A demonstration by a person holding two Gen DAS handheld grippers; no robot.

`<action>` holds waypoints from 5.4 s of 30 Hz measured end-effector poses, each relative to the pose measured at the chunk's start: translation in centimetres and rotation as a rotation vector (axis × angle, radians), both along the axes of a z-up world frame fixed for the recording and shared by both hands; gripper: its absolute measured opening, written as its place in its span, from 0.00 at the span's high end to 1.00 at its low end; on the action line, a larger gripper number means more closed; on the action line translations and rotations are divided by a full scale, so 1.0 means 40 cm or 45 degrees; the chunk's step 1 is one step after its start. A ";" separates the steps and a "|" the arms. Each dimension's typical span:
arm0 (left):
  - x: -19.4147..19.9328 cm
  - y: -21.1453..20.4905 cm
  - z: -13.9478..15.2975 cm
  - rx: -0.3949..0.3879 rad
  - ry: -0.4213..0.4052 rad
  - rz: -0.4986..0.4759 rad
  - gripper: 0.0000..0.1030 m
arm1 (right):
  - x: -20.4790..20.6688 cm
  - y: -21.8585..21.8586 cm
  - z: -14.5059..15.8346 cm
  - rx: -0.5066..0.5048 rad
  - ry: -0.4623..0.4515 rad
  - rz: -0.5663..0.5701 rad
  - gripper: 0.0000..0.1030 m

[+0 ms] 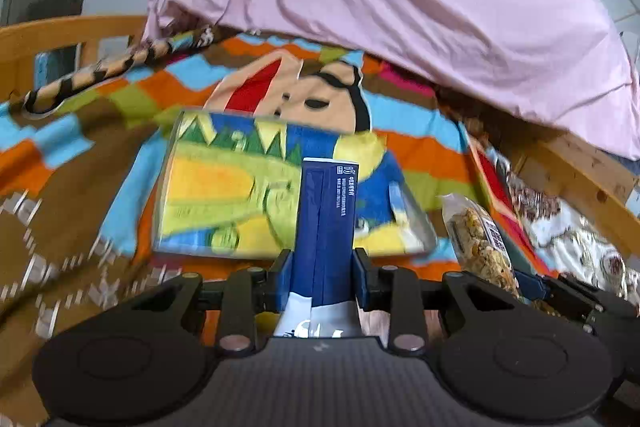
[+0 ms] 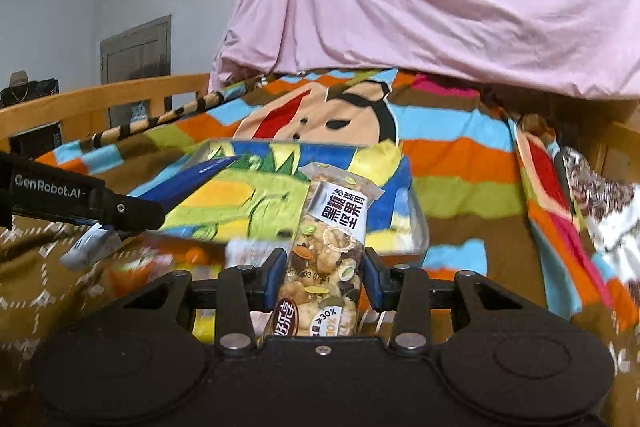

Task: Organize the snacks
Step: 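Carry the box and nut-bar packet into the tray and release both, then withdraw both tools from the tray back over the snack pile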

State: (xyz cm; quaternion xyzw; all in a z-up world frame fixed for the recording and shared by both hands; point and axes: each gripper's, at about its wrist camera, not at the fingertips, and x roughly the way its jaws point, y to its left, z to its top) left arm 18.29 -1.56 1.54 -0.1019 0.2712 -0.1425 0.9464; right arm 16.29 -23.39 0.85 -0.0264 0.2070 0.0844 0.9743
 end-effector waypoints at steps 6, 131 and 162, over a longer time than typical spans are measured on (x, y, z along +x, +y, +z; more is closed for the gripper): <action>0.125 0.014 0.001 0.008 -0.040 0.043 0.67 | 0.183 -0.009 0.033 0.071 0.028 0.019 0.59; -0.351 0.051 -0.101 0.177 -0.008 0.241 0.00 | -0.239 -0.028 0.001 -0.001 0.082 0.147 0.01; -0.223 0.025 -0.129 0.205 0.048 0.026 0.01 | -0.135 -0.016 -0.123 -0.011 0.270 0.134 0.01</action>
